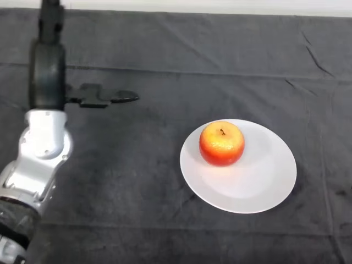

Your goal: Move the apple to the plate

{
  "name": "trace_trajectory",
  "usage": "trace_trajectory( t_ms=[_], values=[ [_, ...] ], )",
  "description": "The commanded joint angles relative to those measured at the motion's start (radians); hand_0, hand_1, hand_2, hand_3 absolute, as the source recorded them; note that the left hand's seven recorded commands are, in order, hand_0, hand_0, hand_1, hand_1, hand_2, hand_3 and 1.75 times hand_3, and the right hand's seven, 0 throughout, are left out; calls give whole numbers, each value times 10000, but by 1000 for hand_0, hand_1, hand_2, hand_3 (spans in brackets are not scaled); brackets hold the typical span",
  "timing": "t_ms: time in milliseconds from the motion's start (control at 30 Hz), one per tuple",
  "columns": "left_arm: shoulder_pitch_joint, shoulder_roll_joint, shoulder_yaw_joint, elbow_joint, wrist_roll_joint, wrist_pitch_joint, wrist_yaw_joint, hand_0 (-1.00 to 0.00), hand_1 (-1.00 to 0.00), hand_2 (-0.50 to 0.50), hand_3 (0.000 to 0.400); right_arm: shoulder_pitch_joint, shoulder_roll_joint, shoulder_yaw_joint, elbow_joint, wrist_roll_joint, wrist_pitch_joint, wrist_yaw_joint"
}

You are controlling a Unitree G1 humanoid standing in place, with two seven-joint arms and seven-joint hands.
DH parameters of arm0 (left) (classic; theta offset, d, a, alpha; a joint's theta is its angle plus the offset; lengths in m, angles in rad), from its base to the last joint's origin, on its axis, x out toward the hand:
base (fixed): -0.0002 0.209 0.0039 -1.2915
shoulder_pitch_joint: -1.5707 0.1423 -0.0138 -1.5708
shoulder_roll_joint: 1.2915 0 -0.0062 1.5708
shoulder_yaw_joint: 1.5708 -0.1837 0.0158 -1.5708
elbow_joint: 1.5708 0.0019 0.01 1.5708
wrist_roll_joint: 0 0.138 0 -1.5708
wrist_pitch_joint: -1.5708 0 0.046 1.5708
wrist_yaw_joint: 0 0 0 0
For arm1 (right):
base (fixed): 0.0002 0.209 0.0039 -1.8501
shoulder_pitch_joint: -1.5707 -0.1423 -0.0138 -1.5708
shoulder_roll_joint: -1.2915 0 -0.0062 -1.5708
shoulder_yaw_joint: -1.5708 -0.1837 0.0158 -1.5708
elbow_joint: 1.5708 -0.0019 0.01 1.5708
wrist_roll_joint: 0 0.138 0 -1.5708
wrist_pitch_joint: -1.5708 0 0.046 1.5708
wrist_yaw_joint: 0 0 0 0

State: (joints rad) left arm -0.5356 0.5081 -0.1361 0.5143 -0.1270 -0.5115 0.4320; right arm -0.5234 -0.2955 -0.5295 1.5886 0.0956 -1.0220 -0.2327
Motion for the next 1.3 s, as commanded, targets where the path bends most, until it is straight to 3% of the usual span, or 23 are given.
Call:
trace_trajectory(
  t_ms=[33, 733, 967, 1300],
  values=[
    [455, 527, 413, -533, -160, -243, -12, 0, 0, 0, 0, 1138, 777, -159, 968, 122, 957, -33],
    [3073, 1209, 3461, -1448, -592, -629, 333, 0, 0, 0, 0, 1148, 782, -122, 938, 157, 978, -32],
    [3413, 925, 4037, -1280, -318, -759, 691, 0, 0, 0, 0, 1148, 783, -112, 936, 168, 979, -31],
    [3297, 497, 4364, -1222, 62, -508, 1042, 0, 0, 0, 0, 1148, 783, -98, 934, 182, 981, -30]
  ],
)
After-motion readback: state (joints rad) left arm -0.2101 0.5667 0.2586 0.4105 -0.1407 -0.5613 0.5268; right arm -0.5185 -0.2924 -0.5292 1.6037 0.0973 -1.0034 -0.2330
